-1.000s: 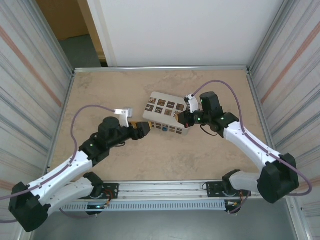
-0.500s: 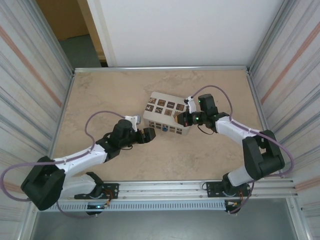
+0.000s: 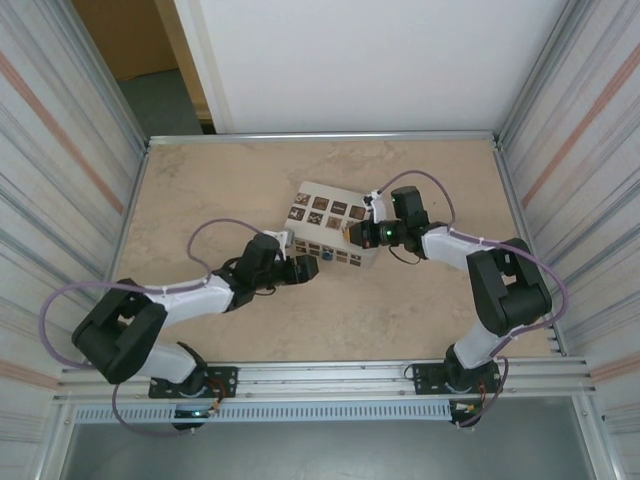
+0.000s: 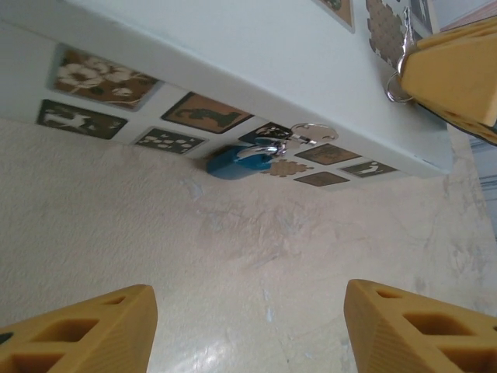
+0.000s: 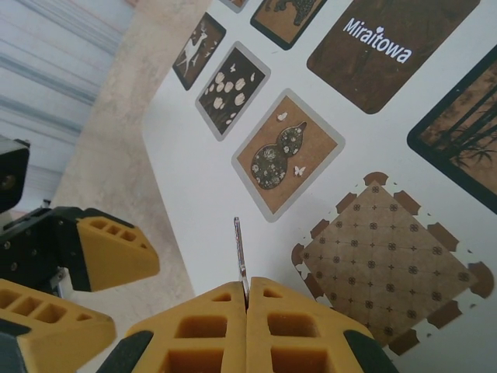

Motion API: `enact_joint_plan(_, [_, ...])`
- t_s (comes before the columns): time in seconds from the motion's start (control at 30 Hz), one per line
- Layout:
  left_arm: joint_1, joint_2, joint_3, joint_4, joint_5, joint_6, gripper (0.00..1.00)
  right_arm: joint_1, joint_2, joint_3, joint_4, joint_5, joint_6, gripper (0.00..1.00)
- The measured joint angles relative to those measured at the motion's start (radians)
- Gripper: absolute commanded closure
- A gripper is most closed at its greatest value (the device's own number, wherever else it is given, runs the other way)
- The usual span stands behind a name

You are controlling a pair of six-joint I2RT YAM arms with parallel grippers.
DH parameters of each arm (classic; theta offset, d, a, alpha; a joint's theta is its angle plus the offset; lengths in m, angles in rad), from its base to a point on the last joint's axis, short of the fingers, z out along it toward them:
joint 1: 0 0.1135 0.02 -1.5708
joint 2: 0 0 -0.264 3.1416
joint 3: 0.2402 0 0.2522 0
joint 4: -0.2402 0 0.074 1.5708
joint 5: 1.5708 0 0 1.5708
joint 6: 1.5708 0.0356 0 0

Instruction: Unlock the padlock with the key

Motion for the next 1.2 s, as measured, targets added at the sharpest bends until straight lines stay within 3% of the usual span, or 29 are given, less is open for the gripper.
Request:
enact_joint_plan(0.5, [0.001,0.205,0.141,0.003,-0.046,0.153,0.41,0.027,0.059,0.050,0.030,-0.003,-0.003,1.00])
enact_joint_plan(0.8, [0.001,0.320,0.175,0.088,-0.054,0.206,0.46,0.028,0.059,0.051,0.029,-0.002,-0.003,1.00])
enact_joint_plan(1.2, [0.001,0.339,0.175,0.147,-0.118,0.233,0.48,0.031,0.059,0.055,0.022,0.003,-0.003,1.00])
